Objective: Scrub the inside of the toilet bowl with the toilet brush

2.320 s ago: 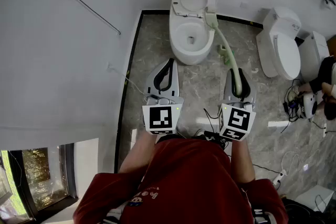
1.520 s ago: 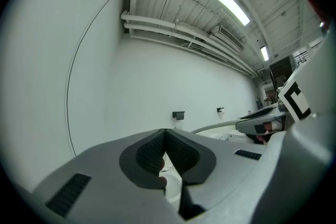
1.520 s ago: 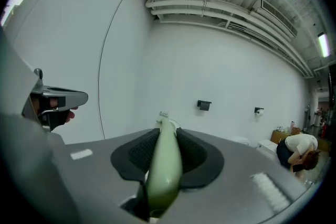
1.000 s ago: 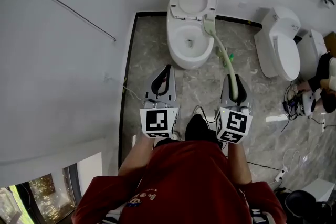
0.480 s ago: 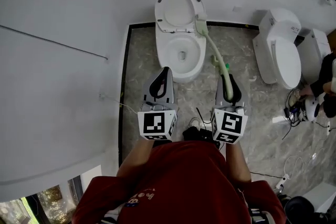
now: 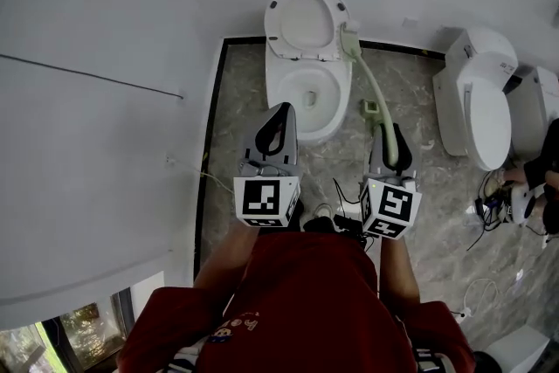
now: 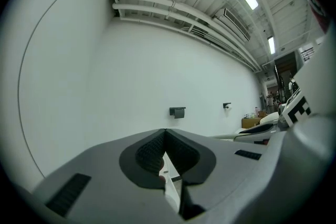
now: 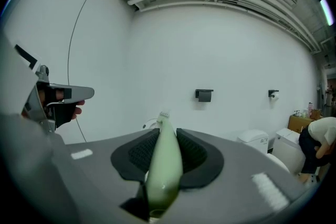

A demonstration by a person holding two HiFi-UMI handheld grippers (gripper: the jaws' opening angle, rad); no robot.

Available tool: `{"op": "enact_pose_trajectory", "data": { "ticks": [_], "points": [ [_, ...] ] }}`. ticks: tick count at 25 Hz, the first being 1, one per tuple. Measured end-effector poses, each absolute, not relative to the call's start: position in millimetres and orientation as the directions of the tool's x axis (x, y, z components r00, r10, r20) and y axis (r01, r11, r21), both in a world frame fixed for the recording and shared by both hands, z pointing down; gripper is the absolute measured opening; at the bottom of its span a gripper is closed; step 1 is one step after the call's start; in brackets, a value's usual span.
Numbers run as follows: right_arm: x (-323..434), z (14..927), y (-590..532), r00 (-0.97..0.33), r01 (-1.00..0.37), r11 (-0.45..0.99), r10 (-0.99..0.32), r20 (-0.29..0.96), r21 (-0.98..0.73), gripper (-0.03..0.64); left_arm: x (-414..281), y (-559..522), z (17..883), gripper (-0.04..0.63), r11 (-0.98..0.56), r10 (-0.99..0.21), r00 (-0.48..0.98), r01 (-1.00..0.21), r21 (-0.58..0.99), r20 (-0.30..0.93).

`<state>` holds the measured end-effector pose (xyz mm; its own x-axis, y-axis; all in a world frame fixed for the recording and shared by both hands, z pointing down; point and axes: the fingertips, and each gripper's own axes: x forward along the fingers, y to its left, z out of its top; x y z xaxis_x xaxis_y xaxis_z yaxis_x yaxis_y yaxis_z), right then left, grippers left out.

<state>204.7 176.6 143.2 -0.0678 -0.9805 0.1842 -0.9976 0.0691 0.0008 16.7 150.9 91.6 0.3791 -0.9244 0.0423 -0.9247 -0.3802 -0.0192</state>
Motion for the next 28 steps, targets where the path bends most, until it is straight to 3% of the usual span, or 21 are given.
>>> {"op": "enact_pose_trajectory", "data": {
  "ticks": [19, 28],
  "points": [
    [100.7, 151.3, 12.1, -0.028, -0.996, 0.047, -0.971, 0.238, 0.076, 0.11, -80.5, -24.3, 113.3, 0.006, -0.431, -0.901, 0.43, -0.902, -0.006, 0.052],
    [90.2, 168.2, -21.1, -0.047, -0.995, 0.07, -0.958, 0.283, 0.074, 0.11, -87.0, -68.1, 125.6, 0.006, -0.423, -0.903, 0.422, -0.906, 0.011, 0.081]
  ]
}}
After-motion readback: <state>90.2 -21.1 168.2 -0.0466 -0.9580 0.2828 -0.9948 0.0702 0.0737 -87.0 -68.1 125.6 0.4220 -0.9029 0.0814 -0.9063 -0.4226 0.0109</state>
